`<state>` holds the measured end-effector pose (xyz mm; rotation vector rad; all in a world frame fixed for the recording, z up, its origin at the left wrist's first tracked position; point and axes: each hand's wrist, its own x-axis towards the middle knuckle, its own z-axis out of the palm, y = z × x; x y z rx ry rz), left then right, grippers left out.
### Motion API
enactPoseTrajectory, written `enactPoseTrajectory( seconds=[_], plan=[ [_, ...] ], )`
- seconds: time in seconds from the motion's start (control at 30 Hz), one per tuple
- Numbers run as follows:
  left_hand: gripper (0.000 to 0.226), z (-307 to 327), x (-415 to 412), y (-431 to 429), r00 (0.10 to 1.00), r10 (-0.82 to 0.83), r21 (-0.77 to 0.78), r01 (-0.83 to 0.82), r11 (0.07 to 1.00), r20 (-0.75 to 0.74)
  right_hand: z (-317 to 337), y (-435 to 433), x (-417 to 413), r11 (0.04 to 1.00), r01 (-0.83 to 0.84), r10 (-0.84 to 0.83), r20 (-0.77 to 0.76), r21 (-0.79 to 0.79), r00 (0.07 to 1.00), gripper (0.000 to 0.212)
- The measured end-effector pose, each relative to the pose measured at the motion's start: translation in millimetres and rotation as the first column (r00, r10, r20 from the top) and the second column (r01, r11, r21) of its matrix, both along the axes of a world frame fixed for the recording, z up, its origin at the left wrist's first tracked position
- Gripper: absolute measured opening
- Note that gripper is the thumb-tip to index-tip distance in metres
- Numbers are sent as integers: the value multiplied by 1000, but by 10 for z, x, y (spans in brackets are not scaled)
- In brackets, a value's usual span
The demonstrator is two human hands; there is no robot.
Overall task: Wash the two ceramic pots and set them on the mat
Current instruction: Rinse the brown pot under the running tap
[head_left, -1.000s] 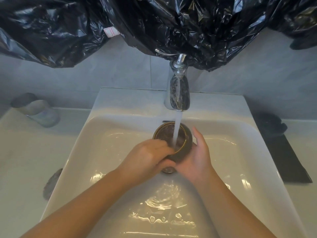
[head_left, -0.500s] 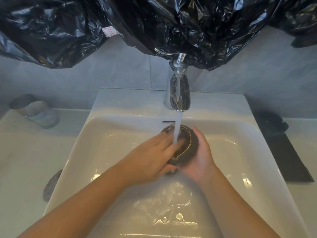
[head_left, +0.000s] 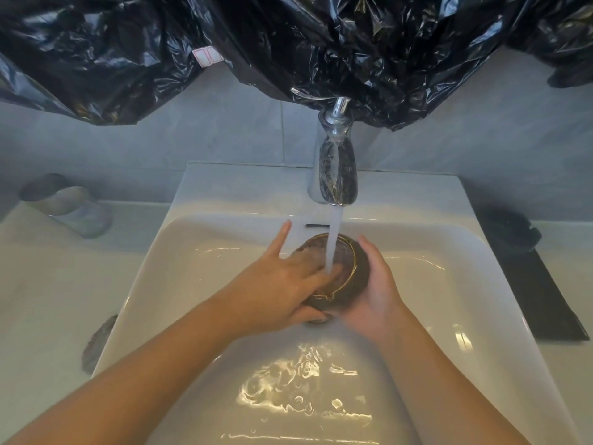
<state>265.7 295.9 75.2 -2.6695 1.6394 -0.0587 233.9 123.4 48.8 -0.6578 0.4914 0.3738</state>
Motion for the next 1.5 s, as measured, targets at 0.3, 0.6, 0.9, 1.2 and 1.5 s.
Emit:
enactPoseTrajectory(
  seconds=[0.3,0.6,0.9,1.2,1.5],
  plan=[
    [61,32,-254,-317,952,302,145,-291,946,-56,-24,124,3,983,99,-95,29,-157,995,55],
    [18,-27,-175,-228,907,157,-295,-284,912,-390,-38,131,-13,983,179,-175,80,-44,981,58],
    [16,-73,-52,-74,948,26,-279,-120,953,-317,-65,185,37,1000,18,-18,-7,-9,1000,62],
    [7,-164,-75,-117,959,-26,-300,-62,952,-281,23,73,35,999,53,-53,-13,-9,999,66],
    [12,-109,-250,-202,806,87,-322,-330,887,-586,-39,149,-4,987,118,-103,135,-112,986,38]
  ],
)
